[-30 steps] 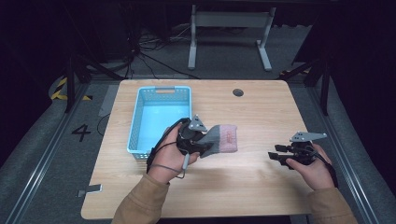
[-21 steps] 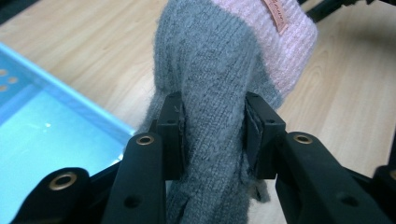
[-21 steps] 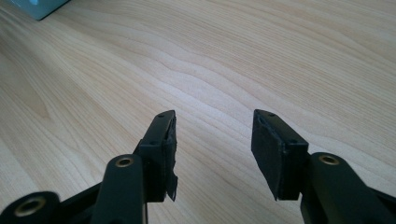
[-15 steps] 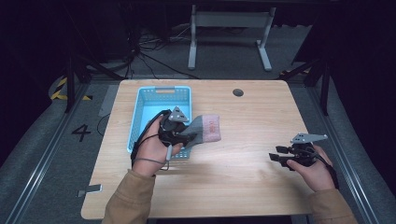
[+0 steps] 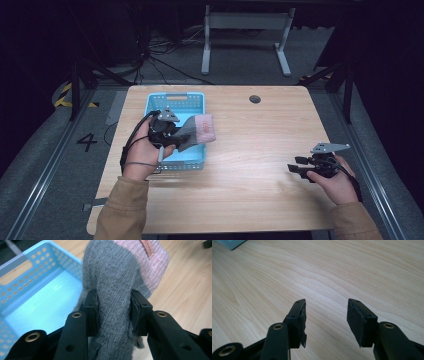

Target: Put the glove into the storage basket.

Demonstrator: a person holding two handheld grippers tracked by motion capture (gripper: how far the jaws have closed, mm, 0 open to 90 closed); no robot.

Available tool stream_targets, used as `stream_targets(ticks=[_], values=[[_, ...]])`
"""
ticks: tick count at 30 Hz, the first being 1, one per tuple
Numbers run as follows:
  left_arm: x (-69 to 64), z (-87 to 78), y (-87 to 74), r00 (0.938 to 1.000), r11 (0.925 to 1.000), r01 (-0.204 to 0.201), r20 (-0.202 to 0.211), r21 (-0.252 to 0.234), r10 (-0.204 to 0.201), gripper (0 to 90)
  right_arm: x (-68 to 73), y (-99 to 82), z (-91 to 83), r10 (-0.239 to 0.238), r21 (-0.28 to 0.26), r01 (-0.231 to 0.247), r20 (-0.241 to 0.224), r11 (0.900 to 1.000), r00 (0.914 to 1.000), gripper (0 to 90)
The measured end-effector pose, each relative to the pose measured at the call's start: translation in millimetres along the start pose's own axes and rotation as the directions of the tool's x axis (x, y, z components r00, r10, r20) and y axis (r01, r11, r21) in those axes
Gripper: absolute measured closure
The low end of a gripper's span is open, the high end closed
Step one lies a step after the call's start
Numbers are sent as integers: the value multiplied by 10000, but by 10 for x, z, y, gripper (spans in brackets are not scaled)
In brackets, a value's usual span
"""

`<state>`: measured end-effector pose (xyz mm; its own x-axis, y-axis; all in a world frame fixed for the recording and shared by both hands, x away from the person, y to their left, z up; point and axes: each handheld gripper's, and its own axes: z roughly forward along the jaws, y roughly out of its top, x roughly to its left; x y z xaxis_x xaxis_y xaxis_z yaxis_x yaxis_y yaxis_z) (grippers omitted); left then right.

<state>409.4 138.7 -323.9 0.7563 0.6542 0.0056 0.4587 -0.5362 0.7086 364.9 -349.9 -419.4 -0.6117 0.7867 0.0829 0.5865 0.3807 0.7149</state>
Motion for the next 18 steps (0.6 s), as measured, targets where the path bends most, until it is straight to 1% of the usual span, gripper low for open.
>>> stream_targets(ticks=[2,5,11,13,16,18], values=[[67,5,-31,9998,9999,115,-169,74,-114,639,-4,2,1,-13,10,13,-14,10000,10000,506],[171,34,-79,9994,9995,196,-280,241,-189,639,6,7,9,4,37,-4,0,10000,10000,505],[329,115,-145,9986,9975,446,-292,542,-431,639,14,2,43,-49,135,50,-74,9999,10000,503],[377,160,-158,9987,9971,436,-274,619,-420,639,13,-5,51,-26,134,28,-86,9999,10000,503],[448,235,-171,9989,9953,436,-187,862,-422,639,3,-10,52,-22,161,23,-59,9999,10000,503],[482,293,-181,9987,9940,466,-245,988,-443,639,2,-14,51,10,164,-9,-58,9999,10000,502]])
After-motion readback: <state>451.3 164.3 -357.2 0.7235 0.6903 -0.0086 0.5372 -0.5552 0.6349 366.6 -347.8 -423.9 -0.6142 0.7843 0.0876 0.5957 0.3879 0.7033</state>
